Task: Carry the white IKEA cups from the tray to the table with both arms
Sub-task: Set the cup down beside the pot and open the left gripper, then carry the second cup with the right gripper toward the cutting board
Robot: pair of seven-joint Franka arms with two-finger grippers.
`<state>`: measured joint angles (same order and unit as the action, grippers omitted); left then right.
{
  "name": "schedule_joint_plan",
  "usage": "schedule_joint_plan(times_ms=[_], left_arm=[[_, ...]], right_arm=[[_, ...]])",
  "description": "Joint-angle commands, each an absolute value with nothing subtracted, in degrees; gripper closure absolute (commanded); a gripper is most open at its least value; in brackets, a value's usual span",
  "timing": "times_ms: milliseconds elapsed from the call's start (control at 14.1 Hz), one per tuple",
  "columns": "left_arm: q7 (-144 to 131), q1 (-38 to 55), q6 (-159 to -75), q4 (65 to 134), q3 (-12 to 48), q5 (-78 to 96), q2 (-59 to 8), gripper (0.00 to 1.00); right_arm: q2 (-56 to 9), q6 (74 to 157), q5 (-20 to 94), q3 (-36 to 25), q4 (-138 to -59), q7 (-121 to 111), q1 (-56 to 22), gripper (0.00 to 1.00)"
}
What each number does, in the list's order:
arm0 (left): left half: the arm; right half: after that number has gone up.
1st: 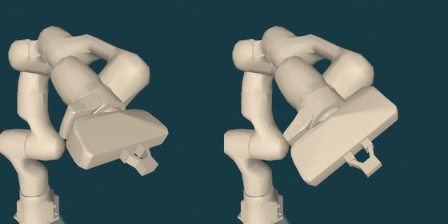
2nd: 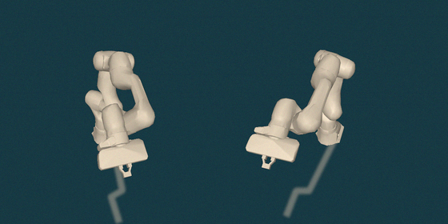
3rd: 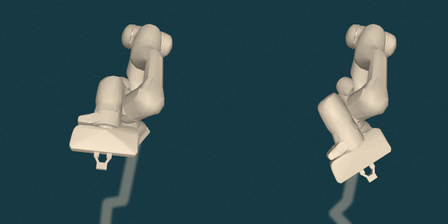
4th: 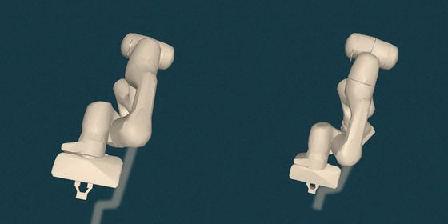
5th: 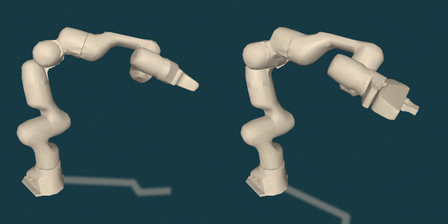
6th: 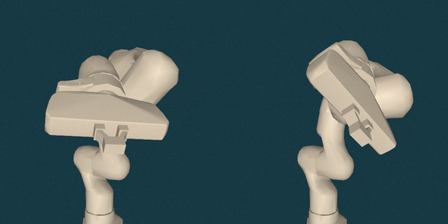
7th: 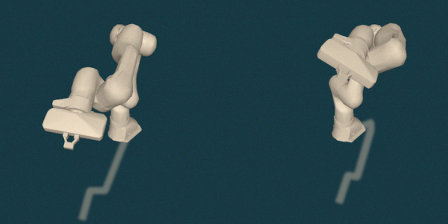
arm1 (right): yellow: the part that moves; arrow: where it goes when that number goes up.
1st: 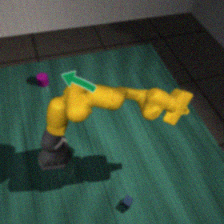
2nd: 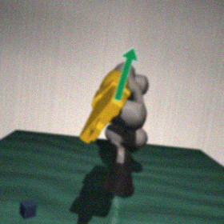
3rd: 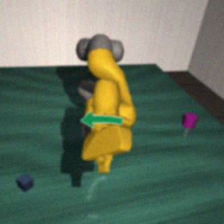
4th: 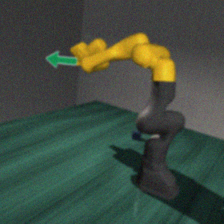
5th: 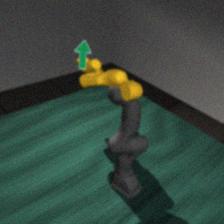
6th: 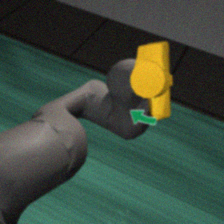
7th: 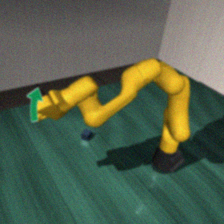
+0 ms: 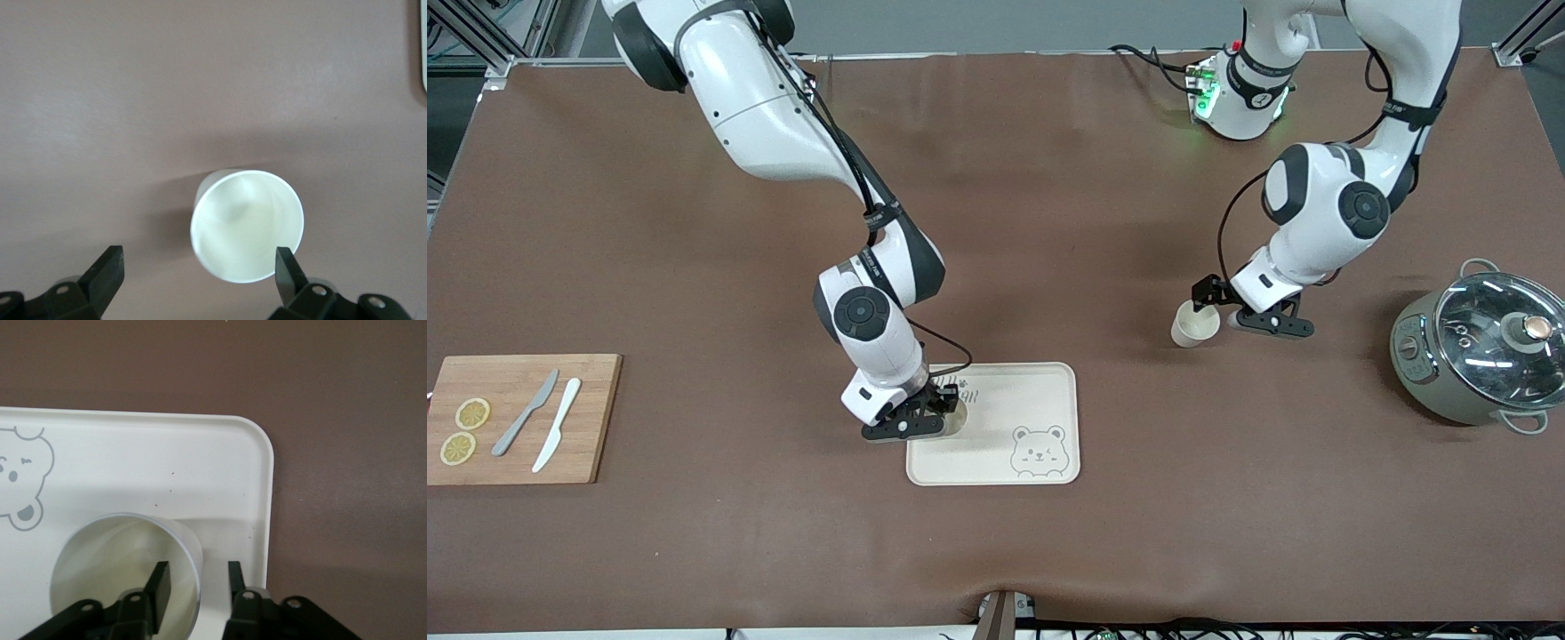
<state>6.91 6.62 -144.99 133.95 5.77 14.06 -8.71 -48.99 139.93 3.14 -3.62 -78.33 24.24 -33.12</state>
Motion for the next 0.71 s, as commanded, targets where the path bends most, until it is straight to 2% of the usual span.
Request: schedule_joint_plan(times_ms=[0, 71, 213, 427, 640], left_arm=[[7.21, 3.00, -132.78, 125.47, 5.80, 9.68, -7.29, 0.00], [6.42, 2.03, -127.06, 120.55, 5.80, 8.54, -7.90, 0.00], [2.48, 1.14, -120.17, 109.83, 5.80, 6.43, -11.14, 0.00], [-2.71, 2.02, -115.50, 95.49, 5.89, 2.13, -19.22, 0.00], [-5.10, 2.46, -111.38, 85.46, 6.15, -0.62, -22.76, 0.00]], right_arm=[[-49.75, 139.31, 2.81, -3.60, -76.64, 24.17, -32.87, 0.94], [-49.75, 139.22, 2.81, -3.60, -76.64, 24.17, -32.70, 1.00], [-49.66, 139.22, 2.81, -3.69, -76.64, 24.17, -32.61, 1.00], [-49.31, 139.04, 2.90, -3.60, -76.64, 24.17, -32.61, 1.00], [-46.77, 130.65, 3.08, -3.52, -75.86, 24.17, -32.52, 1.00]])
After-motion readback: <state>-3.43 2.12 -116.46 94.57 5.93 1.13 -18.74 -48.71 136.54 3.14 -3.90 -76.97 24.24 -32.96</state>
